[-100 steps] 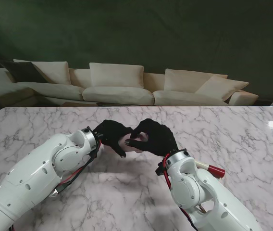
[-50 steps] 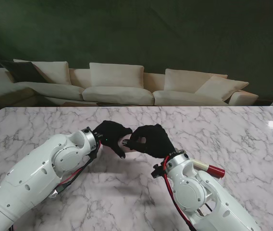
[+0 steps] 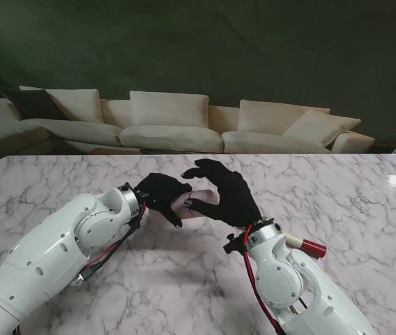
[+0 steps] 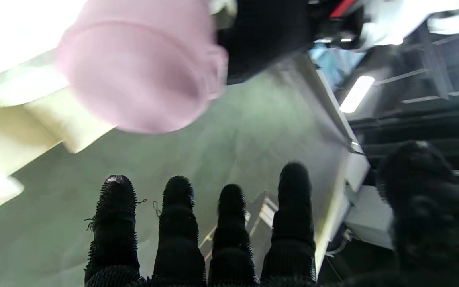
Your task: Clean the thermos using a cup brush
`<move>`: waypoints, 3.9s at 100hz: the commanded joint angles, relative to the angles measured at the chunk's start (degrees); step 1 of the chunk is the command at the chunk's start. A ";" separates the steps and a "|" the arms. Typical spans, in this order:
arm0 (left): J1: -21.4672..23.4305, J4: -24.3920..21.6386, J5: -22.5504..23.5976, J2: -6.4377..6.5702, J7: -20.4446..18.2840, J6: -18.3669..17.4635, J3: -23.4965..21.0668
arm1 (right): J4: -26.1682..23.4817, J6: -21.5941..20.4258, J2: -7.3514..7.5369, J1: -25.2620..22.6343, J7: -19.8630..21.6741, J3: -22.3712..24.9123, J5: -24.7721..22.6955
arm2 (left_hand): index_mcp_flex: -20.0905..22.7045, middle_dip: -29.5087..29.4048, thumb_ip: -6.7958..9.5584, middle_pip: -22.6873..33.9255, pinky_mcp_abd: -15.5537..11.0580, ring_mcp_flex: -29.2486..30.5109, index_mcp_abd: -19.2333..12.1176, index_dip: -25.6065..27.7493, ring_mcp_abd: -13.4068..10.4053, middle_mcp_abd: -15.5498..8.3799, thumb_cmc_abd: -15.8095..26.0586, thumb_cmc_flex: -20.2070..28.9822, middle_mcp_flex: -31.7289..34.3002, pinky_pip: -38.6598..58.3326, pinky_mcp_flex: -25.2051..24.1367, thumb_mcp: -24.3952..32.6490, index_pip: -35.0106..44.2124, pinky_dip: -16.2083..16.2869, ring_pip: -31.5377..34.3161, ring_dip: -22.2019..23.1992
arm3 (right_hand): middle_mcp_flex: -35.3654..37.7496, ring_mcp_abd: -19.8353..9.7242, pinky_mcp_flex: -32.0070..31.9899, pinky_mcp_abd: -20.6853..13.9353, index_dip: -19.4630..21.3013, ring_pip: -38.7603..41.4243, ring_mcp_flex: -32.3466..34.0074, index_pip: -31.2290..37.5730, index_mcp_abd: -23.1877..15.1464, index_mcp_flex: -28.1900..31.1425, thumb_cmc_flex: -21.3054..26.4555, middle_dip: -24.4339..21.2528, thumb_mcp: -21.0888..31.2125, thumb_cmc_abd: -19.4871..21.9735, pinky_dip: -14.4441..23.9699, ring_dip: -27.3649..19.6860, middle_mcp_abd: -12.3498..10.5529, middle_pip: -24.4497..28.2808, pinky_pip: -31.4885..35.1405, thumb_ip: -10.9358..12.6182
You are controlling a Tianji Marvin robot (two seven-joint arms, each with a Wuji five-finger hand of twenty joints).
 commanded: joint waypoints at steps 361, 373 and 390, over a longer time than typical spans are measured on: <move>5.97 -4.54 3.98 0.35 1.55 -2.34 -6.17 | 33.10 22.50 5.83 14.98 6.30 1.24 -22.83 | 6.18 2.62 4.12 8.49 -2.61 3.10 -9.37 3.11 0.40 -4.00 13.89 10.72 5.62 2.50 0.50 32.65 9.30 1.84 5.21 1.33 | 23.09 -7.73 41.82 -14.95 2.33 38.47 35.24 18.48 -2.12 19.84 34.49 16.94 18.95 -5.02 0.19 17.85 0.49 21.35 36.04 -6.66; 5.97 -4.66 3.84 0.36 1.33 -2.31 -6.16 | 34.22 23.02 6.00 15.62 6.99 -0.16 -22.85 | 6.17 2.59 4.12 8.53 -2.60 3.02 -9.37 3.14 0.45 -4.02 13.88 10.75 5.58 2.50 0.46 32.61 9.30 1.83 5.19 1.33 | 22.30 -7.16 38.94 -13.80 1.50 35.83 32.55 18.48 -2.55 18.93 34.15 16.32 17.34 -4.17 -0.02 17.05 0.34 20.28 34.52 -6.52; 5.91 -4.78 3.86 0.38 1.20 -2.55 -6.17 | 34.88 25.54 6.23 16.32 9.01 -2.00 -23.28 | 6.25 2.56 4.13 8.60 -2.58 3.15 -9.34 3.16 0.48 -3.95 13.84 10.73 5.64 2.55 0.51 32.61 9.35 1.86 5.27 1.36 | 17.46 -5.27 31.66 -11.60 -1.25 32.54 24.01 18.31 -3.15 16.16 30.70 10.49 16.39 -1.93 0.79 16.91 0.71 16.09 33.35 -4.74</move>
